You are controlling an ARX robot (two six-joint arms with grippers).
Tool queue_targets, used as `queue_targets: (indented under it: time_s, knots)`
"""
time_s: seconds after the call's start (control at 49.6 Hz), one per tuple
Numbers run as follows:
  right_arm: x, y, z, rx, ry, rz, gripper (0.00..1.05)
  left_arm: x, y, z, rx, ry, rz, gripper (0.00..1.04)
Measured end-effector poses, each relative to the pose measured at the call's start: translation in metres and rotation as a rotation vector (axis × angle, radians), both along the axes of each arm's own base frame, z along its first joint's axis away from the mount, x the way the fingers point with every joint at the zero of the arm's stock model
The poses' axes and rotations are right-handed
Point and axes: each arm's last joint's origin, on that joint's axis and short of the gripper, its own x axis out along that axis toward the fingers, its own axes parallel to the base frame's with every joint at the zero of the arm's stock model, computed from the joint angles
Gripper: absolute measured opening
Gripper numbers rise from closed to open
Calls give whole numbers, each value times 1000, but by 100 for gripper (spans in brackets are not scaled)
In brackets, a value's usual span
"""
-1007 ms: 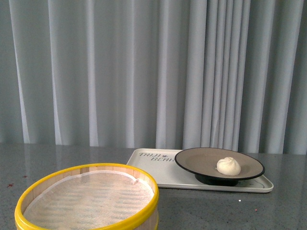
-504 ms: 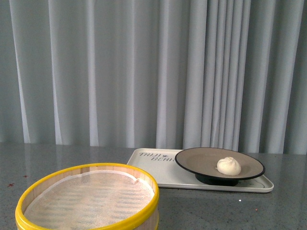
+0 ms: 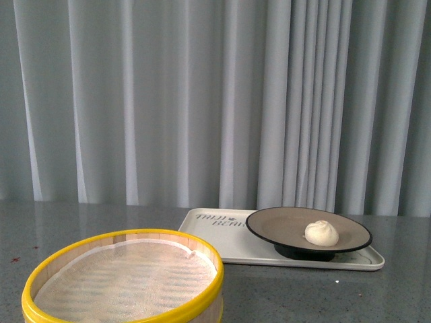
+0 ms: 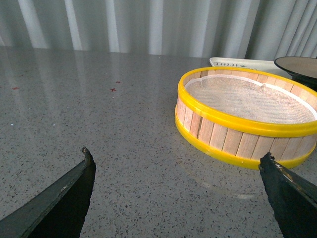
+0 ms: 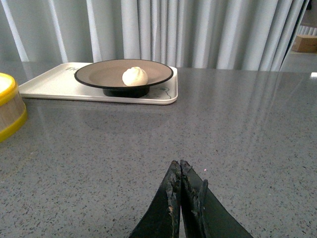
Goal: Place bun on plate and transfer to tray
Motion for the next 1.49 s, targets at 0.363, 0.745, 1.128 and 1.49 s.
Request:
queue_targets:
  time_s: [0.363, 0.745, 1.128, 1.49]
  knots:
    - [-12, 0, -3, 0, 6, 2, 2, 0, 0, 0, 0, 0, 0, 98]
    - [-12, 0, -3, 0, 6, 2, 6, 0, 0, 0, 0, 0, 0, 98]
    - [-12, 0, -3, 0, 6, 2, 73, 0, 0, 0, 0, 0, 0, 98]
    - [-12, 0, -3, 0, 6, 2, 96, 0, 0, 0, 0, 0, 0, 98]
